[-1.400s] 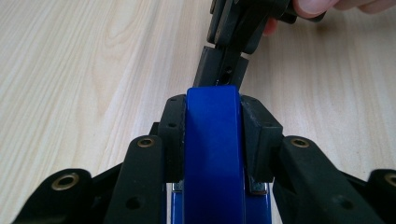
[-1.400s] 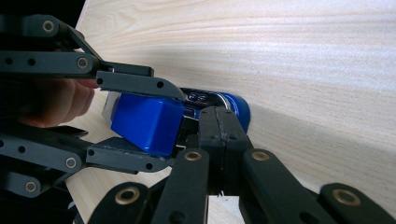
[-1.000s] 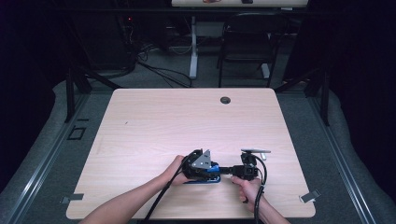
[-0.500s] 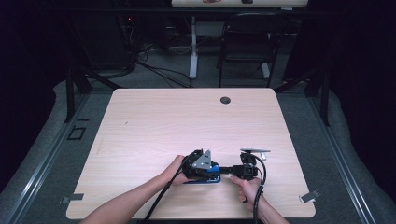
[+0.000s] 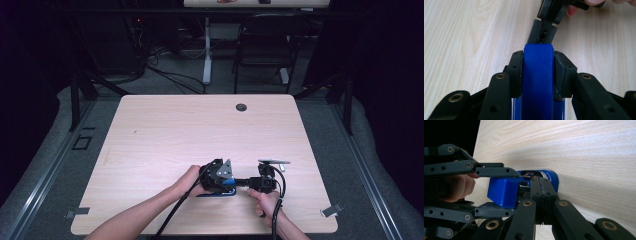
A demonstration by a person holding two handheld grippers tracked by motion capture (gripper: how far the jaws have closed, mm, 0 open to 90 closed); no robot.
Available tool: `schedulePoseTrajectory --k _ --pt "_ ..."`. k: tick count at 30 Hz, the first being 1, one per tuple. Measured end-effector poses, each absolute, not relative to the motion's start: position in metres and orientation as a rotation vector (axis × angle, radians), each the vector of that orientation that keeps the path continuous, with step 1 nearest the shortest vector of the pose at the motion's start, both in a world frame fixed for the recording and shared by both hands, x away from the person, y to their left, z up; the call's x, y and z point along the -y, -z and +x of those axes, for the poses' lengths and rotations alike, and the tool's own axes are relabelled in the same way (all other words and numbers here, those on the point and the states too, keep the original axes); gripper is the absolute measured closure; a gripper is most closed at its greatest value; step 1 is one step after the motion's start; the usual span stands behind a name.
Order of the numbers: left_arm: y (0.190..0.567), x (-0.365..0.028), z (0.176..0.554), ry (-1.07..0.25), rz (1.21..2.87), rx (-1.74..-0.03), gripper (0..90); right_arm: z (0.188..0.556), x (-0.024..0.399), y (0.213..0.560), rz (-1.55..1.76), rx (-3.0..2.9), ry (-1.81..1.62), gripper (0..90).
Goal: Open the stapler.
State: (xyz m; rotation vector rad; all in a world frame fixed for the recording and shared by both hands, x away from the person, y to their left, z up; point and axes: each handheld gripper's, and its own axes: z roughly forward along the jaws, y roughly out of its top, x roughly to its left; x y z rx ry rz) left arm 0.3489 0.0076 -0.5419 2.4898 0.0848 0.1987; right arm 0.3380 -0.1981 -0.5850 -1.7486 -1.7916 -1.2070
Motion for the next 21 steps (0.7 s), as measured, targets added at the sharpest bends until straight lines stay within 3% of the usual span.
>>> schedulePoseTrajectory --k 21 --pt "0.553 -0.027 0.355 -0.148 2.320 -0.009 66.3 0.335 0.193 0.583 -1.767 1.843 1.239 90.0"
